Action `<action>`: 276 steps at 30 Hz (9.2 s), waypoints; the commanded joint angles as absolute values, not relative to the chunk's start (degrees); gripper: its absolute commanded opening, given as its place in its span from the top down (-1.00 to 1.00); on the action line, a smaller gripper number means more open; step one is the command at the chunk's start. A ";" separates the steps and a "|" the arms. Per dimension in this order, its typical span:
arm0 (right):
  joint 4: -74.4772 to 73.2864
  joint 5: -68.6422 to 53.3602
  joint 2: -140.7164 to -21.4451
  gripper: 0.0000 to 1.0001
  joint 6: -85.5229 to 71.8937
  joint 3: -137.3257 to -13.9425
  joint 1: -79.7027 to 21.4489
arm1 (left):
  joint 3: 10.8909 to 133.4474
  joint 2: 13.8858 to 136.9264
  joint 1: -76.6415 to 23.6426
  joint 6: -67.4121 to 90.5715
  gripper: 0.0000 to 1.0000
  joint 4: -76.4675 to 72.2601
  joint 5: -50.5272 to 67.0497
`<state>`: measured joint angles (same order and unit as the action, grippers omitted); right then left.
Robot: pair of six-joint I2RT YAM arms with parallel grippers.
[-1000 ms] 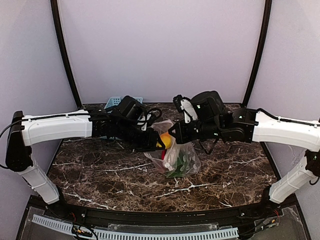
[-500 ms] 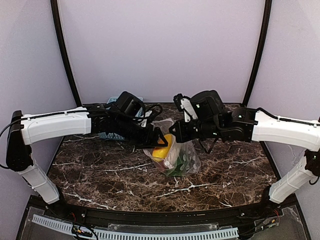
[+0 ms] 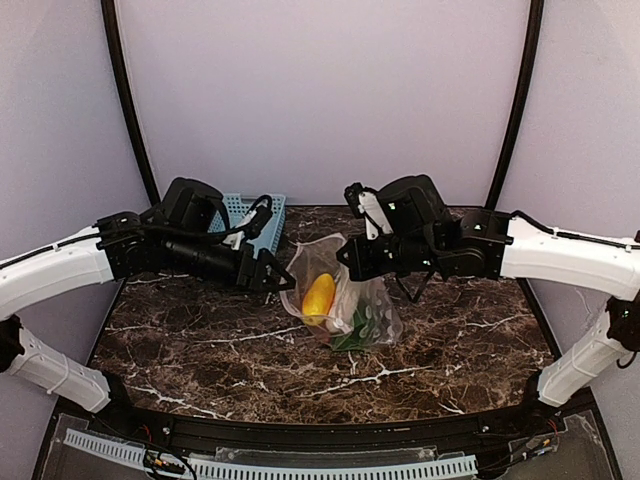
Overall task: Place the food in the zip-top bag and seal the zipper
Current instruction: Place the fake fruit in the zipper food storage bag, then adjust the zipper food storage bag at the center of the board, then pass from the left arm to the right, then hold the zipper from the zipper food storage bag, then hold the zipper food storage bag at the center of the board, then zip the zipper of the food storage bag.
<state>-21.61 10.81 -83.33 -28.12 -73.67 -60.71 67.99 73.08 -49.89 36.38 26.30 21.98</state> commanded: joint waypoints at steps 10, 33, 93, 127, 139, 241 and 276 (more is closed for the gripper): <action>-21.60 10.98 -83.69 1.00 -28.21 -76.03 -60.47 | 52.50 71.78 -48.95 46.33 -0.02 15.18 18.65; -20.92 11.02 -84.00 1.00 -27.09 -75.67 -60.38 | 48.88 76.63 -46.40 55.07 0.90 -2.21 21.70; -10.66 13.20 -64.48 0.29 -15.98 -52.08 -70.36 | 61.71 75.64 -43.68 53.20 0.99 -4.05 19.89; -5.88 19.76 -68.19 1.00 -10.59 -59.69 -71.03 | 62.17 72.45 -43.07 48.01 0.94 2.48 17.66; -2.91 14.94 -75.65 1.00 -5.87 -69.25 -70.30 | 63.81 62.19 -42.98 39.35 0.84 17.08 14.34; -5.87 5.23 -67.21 1.00 -7.91 -62.37 -63.27 | 100.28 89.55 -52.81 -18.17 0.99 51.17 30.37; -9.75 15.77 -65.54 1.00 -8.99 -62.03 -62.30 | 101.34 88.54 -52.55 -20.75 0.99 54.75 23.11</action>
